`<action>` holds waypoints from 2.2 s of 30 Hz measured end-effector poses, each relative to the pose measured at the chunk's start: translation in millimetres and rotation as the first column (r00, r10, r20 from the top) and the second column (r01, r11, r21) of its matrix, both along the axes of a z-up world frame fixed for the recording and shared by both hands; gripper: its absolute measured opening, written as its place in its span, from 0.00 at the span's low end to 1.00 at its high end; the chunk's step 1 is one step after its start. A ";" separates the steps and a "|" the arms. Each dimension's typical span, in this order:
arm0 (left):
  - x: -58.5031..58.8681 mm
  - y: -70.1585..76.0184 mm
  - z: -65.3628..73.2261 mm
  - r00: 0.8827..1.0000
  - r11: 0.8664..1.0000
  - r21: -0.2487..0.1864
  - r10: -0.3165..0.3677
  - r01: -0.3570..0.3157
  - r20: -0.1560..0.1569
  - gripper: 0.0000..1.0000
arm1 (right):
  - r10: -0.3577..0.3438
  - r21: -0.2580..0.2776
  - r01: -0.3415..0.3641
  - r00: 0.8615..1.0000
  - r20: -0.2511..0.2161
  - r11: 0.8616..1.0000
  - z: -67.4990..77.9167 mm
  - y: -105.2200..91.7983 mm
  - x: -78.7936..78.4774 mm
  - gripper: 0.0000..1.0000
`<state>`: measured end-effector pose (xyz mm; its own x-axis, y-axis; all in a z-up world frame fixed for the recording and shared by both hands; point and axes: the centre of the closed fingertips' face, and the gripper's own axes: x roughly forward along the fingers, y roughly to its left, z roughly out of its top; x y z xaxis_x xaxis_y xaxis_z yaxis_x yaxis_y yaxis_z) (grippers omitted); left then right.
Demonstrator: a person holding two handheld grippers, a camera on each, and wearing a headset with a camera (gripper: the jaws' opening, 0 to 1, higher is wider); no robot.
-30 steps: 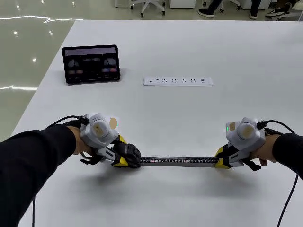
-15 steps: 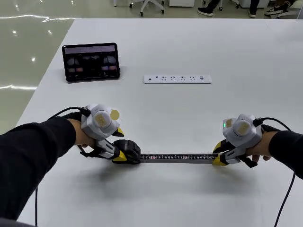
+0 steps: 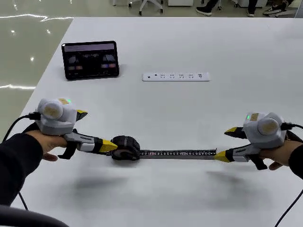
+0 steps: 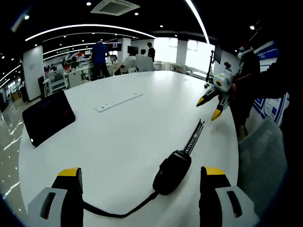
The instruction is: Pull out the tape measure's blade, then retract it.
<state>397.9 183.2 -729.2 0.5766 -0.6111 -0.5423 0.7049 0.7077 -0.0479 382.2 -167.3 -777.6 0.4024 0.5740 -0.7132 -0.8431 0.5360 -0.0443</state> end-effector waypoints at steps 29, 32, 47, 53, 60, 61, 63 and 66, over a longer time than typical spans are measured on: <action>-116.3 76.2 -9.2 0.975 0.975 -0.049 0.220 -0.218 0.028 1.00 | -0.243 0.106 0.236 0.968 0.059 0.966 14.6 -78.6 -101.0 1.00; -122.5 78.9 -14.3 0.973 0.972 -0.055 0.230 -0.229 0.016 1.00 | -0.241 0.096 0.235 0.969 0.058 0.967 9.2 -79.3 -108.6 1.00; -116.5 73.2 -12.8 0.976 0.976 -0.051 0.216 -0.214 0.039 1.00 | -0.275 0.113 0.267 0.959 0.063 0.957 13.1 -86.5 -114.1 1.00; -114.5 73.6 -14.4 0.976 0.976 -0.051 0.215 -0.213 0.040 1.00 | -0.285 0.105 0.279 0.957 0.054 0.955 11.9 -88.9 -118.8 1.00; -116.4 74.9 -13.7 0.977 0.977 -0.053 0.211 -0.209 0.044 1.00 | -0.255 0.104 0.248 0.965 0.061 0.963 13.3 -83.4 -124.0 0.98; -116.1 75.3 -12.3 0.977 0.977 -0.050 0.210 -0.208 0.046 1.00 | -0.250 0.098 0.244 0.966 0.062 0.965 13.1 -83.3 -123.6 0.99; -116.1 75.3 -11.1 0.977 0.978 -0.048 0.206 -0.204 0.047 1.00 | -0.250 0.093 0.243 0.966 0.061 0.965 13.7 -85.0 -121.5 1.00; -114.8 75.9 -8.1 0.977 0.978 -0.043 0.204 -0.202 0.056 1.00 | -0.251 0.090 0.245 0.966 0.063 0.965 17.8 -85.3 -118.8 1.00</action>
<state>283.1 259.2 -737.3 0.7214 -0.4968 -0.4824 0.5491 0.8349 -0.0387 263.4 -252.6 -759.9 0.5887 0.5042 -0.6318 -0.6797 0.7319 -0.0492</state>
